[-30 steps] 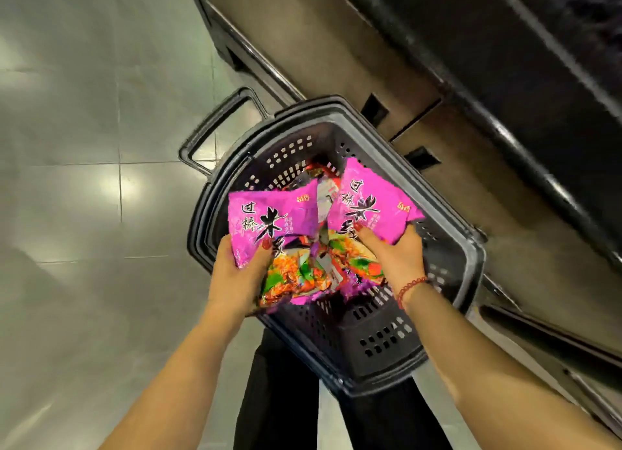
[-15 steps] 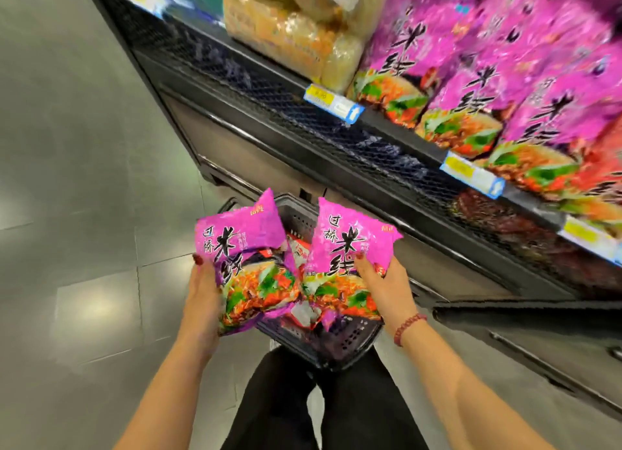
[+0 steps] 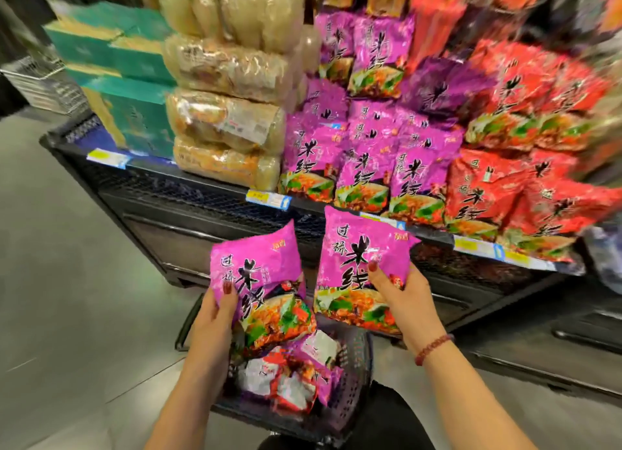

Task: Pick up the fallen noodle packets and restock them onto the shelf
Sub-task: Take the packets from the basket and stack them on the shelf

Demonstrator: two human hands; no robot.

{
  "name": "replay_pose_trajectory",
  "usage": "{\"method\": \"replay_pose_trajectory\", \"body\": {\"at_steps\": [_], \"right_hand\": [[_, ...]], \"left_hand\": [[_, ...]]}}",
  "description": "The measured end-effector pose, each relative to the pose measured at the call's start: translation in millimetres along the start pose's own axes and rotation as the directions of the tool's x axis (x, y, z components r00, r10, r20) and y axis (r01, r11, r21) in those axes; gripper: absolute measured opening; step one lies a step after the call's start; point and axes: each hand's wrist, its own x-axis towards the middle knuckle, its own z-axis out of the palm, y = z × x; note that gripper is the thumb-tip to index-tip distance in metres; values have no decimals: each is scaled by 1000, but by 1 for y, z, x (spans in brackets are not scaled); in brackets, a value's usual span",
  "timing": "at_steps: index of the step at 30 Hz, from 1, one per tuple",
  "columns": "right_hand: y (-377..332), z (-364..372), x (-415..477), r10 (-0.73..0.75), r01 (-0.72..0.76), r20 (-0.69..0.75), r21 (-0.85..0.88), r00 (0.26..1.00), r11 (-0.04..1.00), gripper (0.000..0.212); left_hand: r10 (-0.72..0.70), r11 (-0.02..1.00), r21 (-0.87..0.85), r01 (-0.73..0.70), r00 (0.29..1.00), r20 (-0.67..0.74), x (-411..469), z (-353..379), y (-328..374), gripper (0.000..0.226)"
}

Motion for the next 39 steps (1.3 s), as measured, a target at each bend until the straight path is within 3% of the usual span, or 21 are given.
{"method": "replay_pose_trajectory", "body": {"at_steps": [5,13,21,25,28,33,36,39], "right_hand": [[-19,-24,23,-15,18,-62,49,998,999,35],[-71,-67,111,-140,142,-90,14,986,990,16],[-120,-105,242,-208,210,-43,41,977,977,17],[-122,-118,294,-180,180,-11,28,984,983,33],[-128,-122,324,-174,172,37,48,984,984,36],[-131,-122,370,-199,194,40,109,979,975,72],[-127,-118,387,-183,177,33,142,983,974,52],[-119,-114,397,-154,146,33,186,987,972,57]], "left_hand": [[86,996,-38,-84,995,42,31,36,21,15],[222,975,-48,-217,952,212,95,126,84,43],[308,950,-10,-311,934,180,178,210,150,43],[269,963,-11,-270,952,144,219,232,164,70],[293,954,19,-299,945,146,244,248,175,42],[321,947,1,-322,943,93,283,271,189,13],[366,928,60,-367,930,30,305,284,194,14],[347,923,181,-340,938,-5,324,292,195,37]]}}
